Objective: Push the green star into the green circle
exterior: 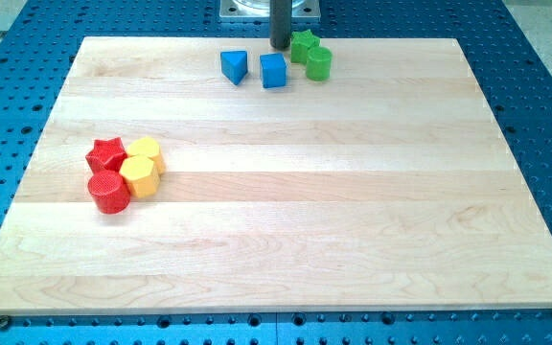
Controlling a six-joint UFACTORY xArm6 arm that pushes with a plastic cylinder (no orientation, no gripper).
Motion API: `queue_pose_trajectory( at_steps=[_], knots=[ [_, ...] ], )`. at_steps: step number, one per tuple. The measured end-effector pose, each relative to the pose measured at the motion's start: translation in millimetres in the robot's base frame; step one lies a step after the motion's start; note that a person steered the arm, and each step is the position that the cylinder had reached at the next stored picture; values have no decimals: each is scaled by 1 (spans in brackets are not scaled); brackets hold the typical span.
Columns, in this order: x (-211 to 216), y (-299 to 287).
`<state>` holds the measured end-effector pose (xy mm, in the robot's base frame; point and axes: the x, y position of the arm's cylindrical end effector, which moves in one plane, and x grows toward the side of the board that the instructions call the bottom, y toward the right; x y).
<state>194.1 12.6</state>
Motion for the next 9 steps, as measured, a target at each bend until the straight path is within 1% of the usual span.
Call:
queue_pose_trajectory(
  at_steps=[1, 2, 3, 4, 5, 6, 7, 8, 9],
  knots=[
    [17, 36],
    [54, 74],
    [89, 72],
    [64, 68],
    [53, 54],
    [40, 56],
    [56, 85],
    [83, 117],
    [110, 91]
  ],
)
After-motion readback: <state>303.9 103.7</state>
